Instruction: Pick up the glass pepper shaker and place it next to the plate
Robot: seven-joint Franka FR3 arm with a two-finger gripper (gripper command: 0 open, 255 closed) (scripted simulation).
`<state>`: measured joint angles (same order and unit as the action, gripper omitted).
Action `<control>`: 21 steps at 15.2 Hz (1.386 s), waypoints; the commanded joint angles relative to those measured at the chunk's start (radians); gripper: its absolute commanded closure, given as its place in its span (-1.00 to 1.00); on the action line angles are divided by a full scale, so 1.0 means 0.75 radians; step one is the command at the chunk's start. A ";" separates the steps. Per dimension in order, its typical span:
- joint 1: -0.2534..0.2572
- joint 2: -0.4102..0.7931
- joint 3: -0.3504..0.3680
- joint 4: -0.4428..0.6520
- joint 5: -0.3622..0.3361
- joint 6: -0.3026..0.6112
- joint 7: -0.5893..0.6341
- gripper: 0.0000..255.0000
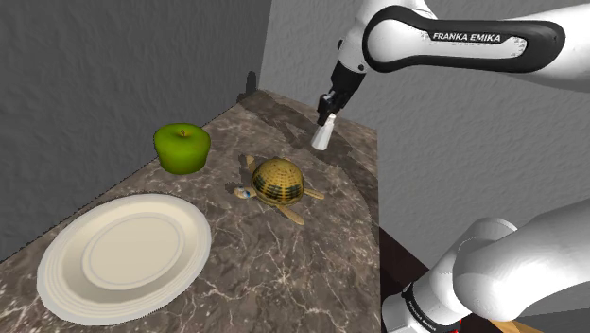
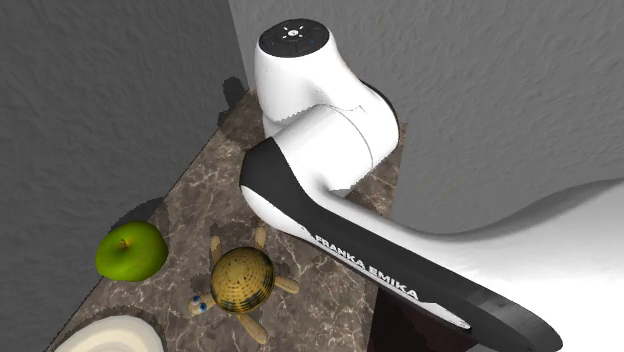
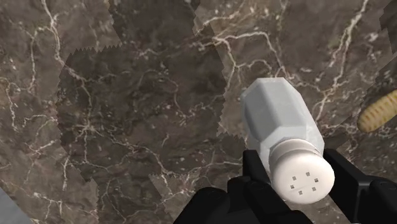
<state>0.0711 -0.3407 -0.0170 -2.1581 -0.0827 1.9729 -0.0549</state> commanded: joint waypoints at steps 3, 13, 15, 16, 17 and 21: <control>0.001 0.004 0.001 0.073 0.002 -0.069 -0.005 1.00; 0.002 0.022 0.003 0.270 0.007 -0.248 -0.017 1.00; 0.002 0.029 0.003 0.313 0.008 -0.283 -0.019 1.00; 0.002 0.033 0.003 0.335 0.008 -0.301 -0.020 1.00; 0.002 0.037 0.004 0.357 0.008 -0.319 -0.021 1.00; 0.002 0.053 0.004 0.430 0.009 -0.377 -0.025 1.00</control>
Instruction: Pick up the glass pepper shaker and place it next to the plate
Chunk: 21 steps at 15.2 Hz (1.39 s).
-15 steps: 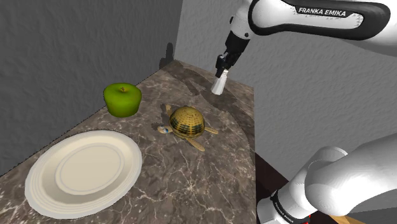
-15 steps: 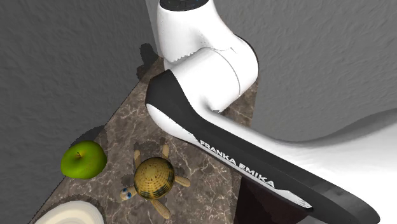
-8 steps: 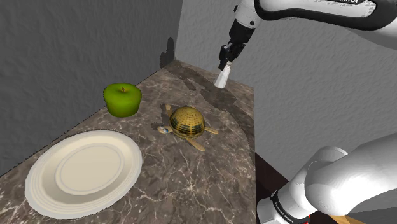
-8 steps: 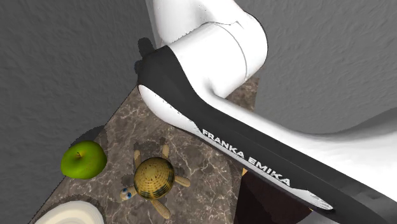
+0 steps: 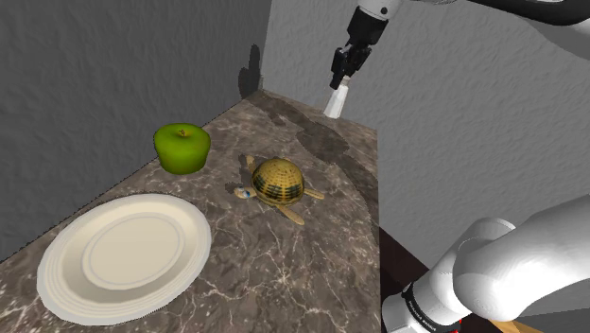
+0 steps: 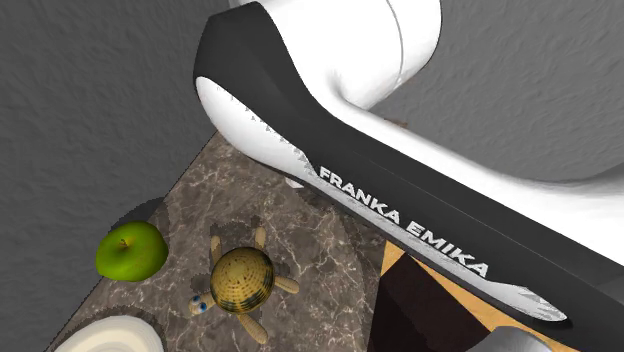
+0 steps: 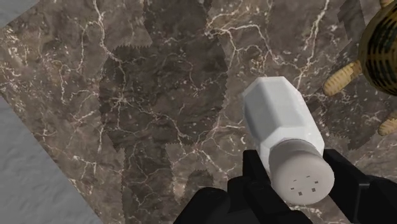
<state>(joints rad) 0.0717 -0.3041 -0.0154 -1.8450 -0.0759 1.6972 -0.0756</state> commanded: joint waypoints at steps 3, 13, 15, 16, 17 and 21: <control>0.035 0.018 0.069 0.029 0.004 -0.019 0.101 1.00; 0.148 0.159 0.288 0.189 -0.006 -0.066 0.431 1.00; 0.173 0.205 0.330 0.241 -0.017 -0.080 0.497 1.00; 0.186 0.231 0.351 0.270 -0.024 -0.088 0.531 1.00; 0.199 0.258 0.372 0.301 -0.033 -0.097 0.565 1.00; 0.259 0.383 0.451 0.448 -0.079 -0.140 0.700 1.00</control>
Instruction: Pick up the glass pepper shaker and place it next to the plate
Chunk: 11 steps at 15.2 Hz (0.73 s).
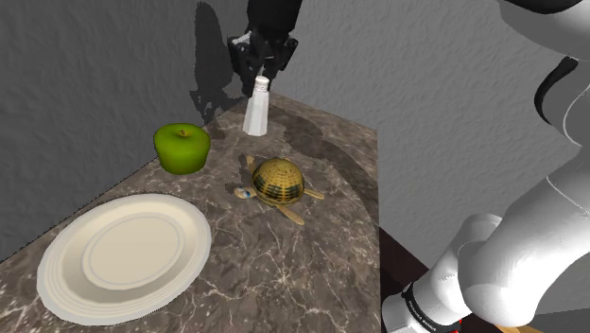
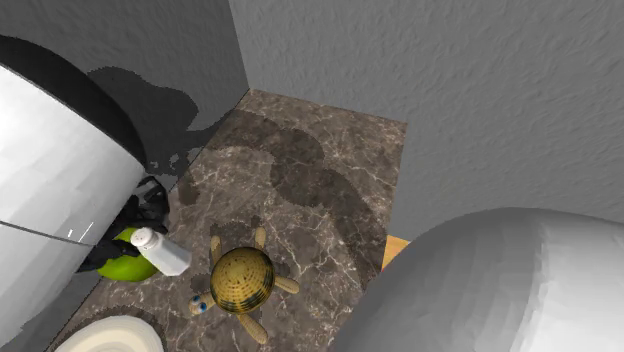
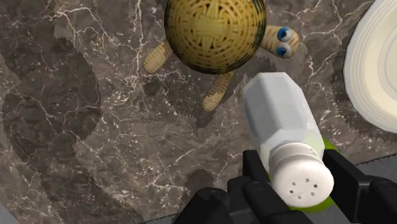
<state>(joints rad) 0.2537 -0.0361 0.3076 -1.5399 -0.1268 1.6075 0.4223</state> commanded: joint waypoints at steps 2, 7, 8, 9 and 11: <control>0.053 0.100 0.057 0.129 -0.042 -0.049 0.104 1.00; 0.114 0.204 0.100 0.221 -0.091 -0.058 0.201 1.00; 0.111 0.196 0.099 0.192 -0.088 -0.037 0.202 1.00; 0.109 0.188 0.098 0.164 -0.085 -0.016 0.203 1.00; 0.105 0.175 0.096 0.110 -0.079 0.025 0.205 1.00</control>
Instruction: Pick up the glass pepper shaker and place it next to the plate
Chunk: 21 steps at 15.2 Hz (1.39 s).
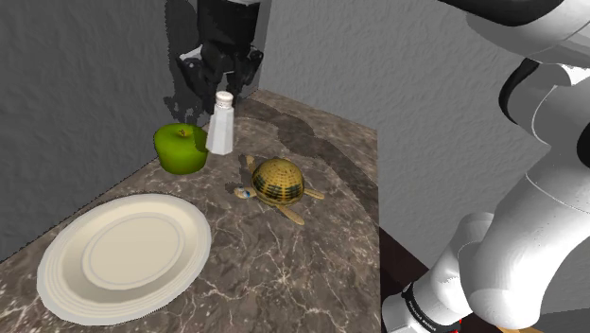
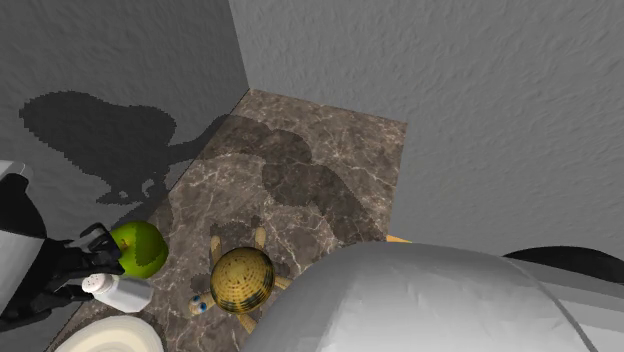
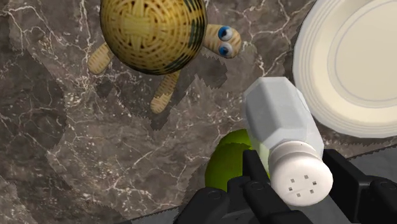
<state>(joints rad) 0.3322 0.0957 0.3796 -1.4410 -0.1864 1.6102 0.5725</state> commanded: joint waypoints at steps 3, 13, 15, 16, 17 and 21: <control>-0.005 -0.018 -0.002 -0.097 0.006 0.081 0.008 1.00; -0.015 -0.049 -0.008 -0.314 0.014 0.268 0.026 1.00; -0.016 -0.051 -0.009 -0.351 0.013 0.304 0.030 1.00; -0.017 -0.051 -0.010 -0.370 0.012 0.322 0.033 1.00; -0.017 -0.051 -0.010 -0.388 0.011 0.340 0.035 1.00; -0.018 -0.048 -0.011 -0.455 0.006 0.410 0.046 1.00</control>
<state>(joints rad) 0.3186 0.0601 0.3713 -1.7685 -0.1812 1.9036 0.6048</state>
